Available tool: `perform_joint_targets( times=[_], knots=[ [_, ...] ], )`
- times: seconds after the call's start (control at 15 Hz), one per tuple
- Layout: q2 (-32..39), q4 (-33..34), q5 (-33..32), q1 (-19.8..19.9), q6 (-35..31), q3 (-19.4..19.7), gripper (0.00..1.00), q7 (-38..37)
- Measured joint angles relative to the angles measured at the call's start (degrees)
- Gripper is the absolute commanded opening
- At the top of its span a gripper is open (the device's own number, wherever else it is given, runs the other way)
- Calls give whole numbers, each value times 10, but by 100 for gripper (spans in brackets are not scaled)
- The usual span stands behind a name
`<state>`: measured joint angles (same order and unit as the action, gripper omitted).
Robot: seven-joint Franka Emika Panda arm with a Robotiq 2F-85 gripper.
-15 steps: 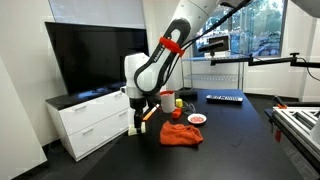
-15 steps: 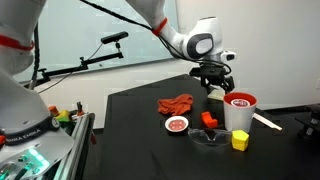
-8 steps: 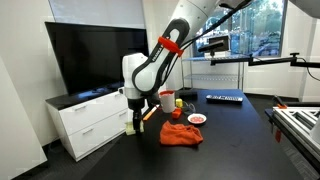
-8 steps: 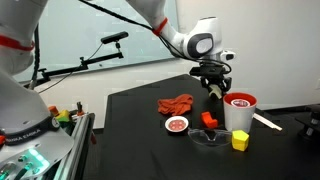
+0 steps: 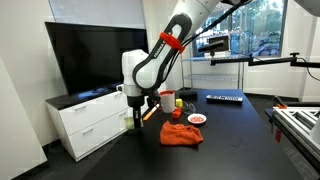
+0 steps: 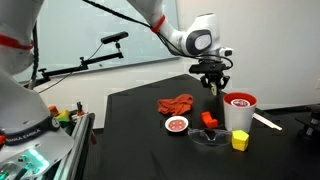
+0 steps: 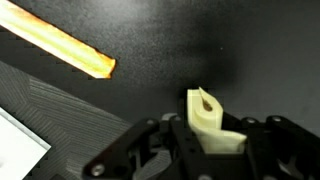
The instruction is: Use the towel to clean the table, then put the papers on the plate
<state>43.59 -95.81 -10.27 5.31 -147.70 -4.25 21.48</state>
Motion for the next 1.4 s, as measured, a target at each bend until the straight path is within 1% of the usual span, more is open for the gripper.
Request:
perform_joint_targets(
  times=[0.2,0.4,0.8,1.13,1.4],
  knots=[
    [-41,-50,-6,0,-9,0,5,36],
    [-94,-120,-12,3,-11,0,5,74],
    [-196,-269,-16,31,-12,0,5,151],
    [-271,-357,-3,56,-13,3,5,194],
    [-318,-423,1,60,-22,11,5,227]
  ],
)
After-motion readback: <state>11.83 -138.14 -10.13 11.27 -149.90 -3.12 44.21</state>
